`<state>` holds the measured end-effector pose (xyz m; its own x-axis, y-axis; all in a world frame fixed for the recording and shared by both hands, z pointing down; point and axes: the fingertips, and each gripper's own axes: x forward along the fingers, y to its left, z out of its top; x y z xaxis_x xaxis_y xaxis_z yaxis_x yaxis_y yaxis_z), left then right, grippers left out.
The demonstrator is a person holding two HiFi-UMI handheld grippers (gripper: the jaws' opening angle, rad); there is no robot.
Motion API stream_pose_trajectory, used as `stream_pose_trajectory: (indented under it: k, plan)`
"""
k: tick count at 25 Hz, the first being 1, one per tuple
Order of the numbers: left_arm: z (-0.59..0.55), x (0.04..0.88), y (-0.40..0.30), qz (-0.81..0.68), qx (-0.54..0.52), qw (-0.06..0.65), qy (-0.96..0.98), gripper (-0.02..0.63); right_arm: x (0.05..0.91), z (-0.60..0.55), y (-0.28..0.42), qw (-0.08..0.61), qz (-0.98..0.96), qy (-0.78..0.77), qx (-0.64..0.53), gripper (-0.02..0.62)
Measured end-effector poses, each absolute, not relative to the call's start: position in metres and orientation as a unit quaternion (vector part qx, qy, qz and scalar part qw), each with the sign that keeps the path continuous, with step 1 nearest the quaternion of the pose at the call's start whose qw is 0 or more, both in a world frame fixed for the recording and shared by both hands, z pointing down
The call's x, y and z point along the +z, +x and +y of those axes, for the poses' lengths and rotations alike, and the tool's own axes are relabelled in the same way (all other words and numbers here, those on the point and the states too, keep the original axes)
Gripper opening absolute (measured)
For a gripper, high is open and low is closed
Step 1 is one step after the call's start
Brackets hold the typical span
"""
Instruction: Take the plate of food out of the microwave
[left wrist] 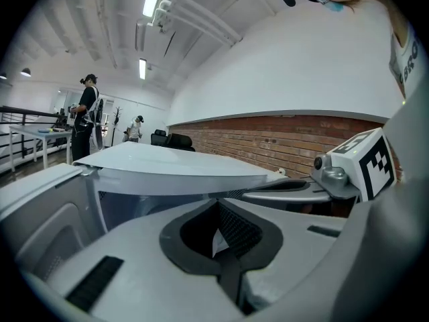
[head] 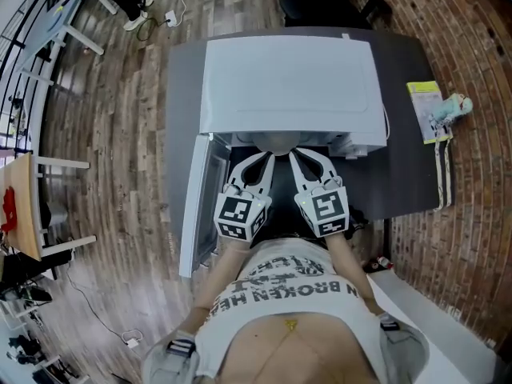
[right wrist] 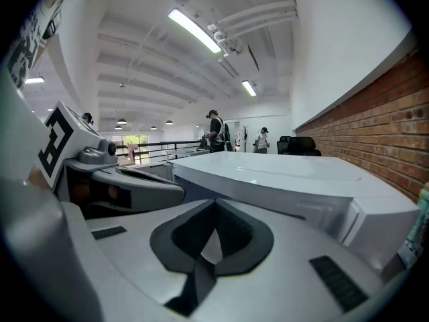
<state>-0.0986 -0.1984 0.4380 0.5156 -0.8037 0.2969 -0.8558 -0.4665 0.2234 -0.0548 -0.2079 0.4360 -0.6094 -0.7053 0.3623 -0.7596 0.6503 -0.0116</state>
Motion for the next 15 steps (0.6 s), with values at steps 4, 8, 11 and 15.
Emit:
stream_pose_trajectory:
  k: [4,8,11,15]
  plan:
    - [-0.206,0.445,-0.102,-0.482,0.080,0.178,0.854,0.006,0.446,-0.215,-0.056,0.175,-0.888,0.416,0.092,0.008]
    - [-0.214,0.454,-0.102,-0.478,0.086,0.185,0.854,0.006,0.459,-0.221,-0.056,0.186,-0.882,0.420,0.102,0.008]
    - [-0.218,0.465,-0.104,-0.477,0.091,0.194,0.852,0.006,0.470,-0.226,-0.056,0.195,-0.879,0.422,0.108,0.008]
    - [-0.222,0.481,-0.108,-0.481,0.098,0.208,0.846,0.006,0.487,-0.231,-0.053,0.210,-0.874,0.423,0.116,0.008]
